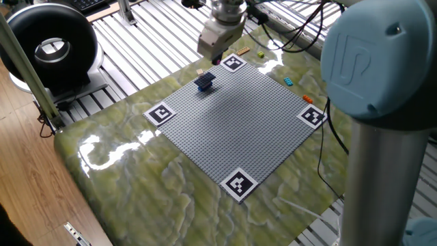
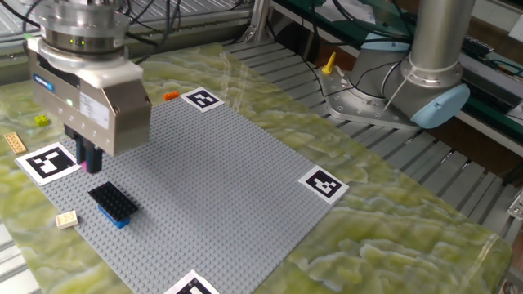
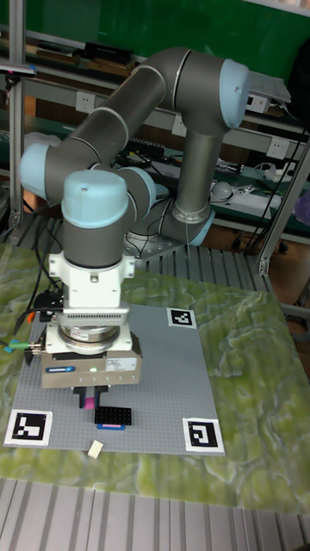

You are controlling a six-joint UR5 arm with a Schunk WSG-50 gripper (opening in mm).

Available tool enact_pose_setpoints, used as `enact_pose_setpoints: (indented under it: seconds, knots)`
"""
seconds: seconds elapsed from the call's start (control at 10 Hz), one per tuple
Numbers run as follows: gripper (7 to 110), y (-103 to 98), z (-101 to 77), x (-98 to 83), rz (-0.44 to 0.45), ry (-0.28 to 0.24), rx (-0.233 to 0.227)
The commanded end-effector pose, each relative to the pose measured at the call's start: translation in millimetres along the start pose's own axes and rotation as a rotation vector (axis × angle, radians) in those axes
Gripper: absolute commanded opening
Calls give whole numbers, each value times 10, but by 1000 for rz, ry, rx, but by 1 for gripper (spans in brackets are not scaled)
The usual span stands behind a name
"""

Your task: Stack small Lego blocks one on top of the other

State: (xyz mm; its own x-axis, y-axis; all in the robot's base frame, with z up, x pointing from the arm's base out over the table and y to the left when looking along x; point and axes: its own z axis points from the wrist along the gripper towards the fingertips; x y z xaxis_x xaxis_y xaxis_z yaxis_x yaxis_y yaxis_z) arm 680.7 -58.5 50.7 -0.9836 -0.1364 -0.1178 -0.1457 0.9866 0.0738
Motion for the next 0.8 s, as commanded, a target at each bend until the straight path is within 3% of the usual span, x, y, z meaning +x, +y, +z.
enact_pose_setpoints:
  seconds: [0.0,0.3,0.7]
  knots:
    - [7,222,-3,-68,83,-7,-17]
    - [7,256,97,-81,103,-19,45]
    - [7,300,194,-13,110,-22,74]
